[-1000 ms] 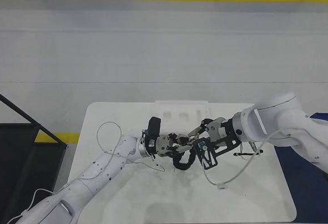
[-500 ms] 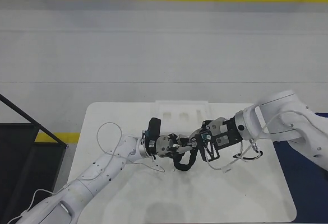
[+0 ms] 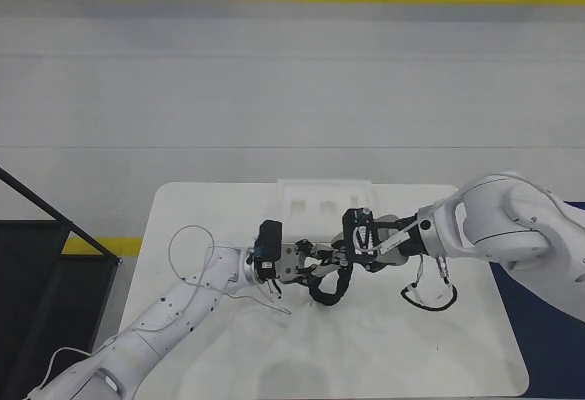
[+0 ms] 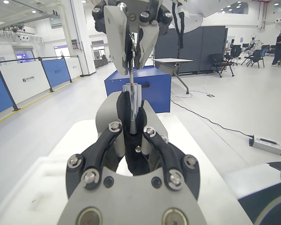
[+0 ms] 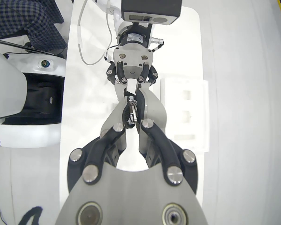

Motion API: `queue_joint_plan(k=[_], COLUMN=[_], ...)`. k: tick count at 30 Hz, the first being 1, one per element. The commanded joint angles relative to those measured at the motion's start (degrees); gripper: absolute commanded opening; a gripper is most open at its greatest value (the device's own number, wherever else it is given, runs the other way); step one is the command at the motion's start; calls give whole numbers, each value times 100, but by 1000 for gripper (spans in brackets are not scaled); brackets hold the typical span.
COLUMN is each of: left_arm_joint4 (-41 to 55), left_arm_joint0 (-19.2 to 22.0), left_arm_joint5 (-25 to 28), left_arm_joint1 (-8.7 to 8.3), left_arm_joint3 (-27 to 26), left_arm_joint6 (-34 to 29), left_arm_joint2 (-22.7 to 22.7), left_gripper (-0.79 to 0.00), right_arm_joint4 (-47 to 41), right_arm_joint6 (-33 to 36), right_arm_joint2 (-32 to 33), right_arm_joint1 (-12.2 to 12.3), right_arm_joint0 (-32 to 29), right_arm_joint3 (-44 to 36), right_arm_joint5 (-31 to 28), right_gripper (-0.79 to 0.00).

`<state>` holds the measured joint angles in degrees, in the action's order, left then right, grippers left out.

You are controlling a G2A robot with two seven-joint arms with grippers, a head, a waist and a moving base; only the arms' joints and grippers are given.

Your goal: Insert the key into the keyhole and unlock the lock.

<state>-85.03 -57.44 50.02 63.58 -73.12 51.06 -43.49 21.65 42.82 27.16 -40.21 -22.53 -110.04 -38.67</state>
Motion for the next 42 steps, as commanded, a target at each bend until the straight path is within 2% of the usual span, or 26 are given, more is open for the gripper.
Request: queue_joint_plan(k=[1,10,11,12,13,17,20,25,29,34,39,42], left_arm_joint4=[-51,-204,-212,-216,-195,-174,-157,-134,-45,34,199,303], left_arm_joint0=[-64,-387,-408,-427,-446,-522,-600,-787,-827,-730,-448,-233], left_arm_joint5=[-16,-284,-301,-322,-315,-424,-509,-650,-508,-331,-127,-148], left_arm_joint1=[-28,-143,-153,-160,-165,-199,-243,-328,-355,-339,-253,-160], left_arm_joint3=[-91,-486,-494,-506,-526,-514,-573,-777,-896,-915,-720,-488], left_arm_joint6=[21,-237,-291,-356,-389,-720,-1201,-2356,-3379,-4682,-5931,-6339], left_arm_joint2=[-61,-368,-398,-426,-445,-589,-753,-1049,-1121,-1052,-798,-577], left_gripper=[-785,-785,-785,-785,-785,-785,-785,-785,-785,-785,-785,-785], right_arm_joint4=[-24,100,121,141,154,243,325,442,529,621,699,773], right_arm_joint6=[79,118,124,127,135,190,201,218,189,159,-67,-202], right_arm_joint2=[29,266,312,358,401,591,740,984,1150,1284,1367,1370], right_arm_joint1=[11,66,79,93,107,171,229,338,411,460,454,428], right_arm_joint0=[-89,-482,-516,-551,-589,-733,-865,-1141,-1371,-1600,-1770,-1841], right_arm_joint3=[-45,-294,-314,-340,-367,-496,-572,-657,-710,-762,-761,-713], right_arm_joint5=[258,865,872,875,873,841,769,679,586,469,352,255], right_gripper=[-785,-785,-693,-437,-9,0,0,0,0,0,0,0])
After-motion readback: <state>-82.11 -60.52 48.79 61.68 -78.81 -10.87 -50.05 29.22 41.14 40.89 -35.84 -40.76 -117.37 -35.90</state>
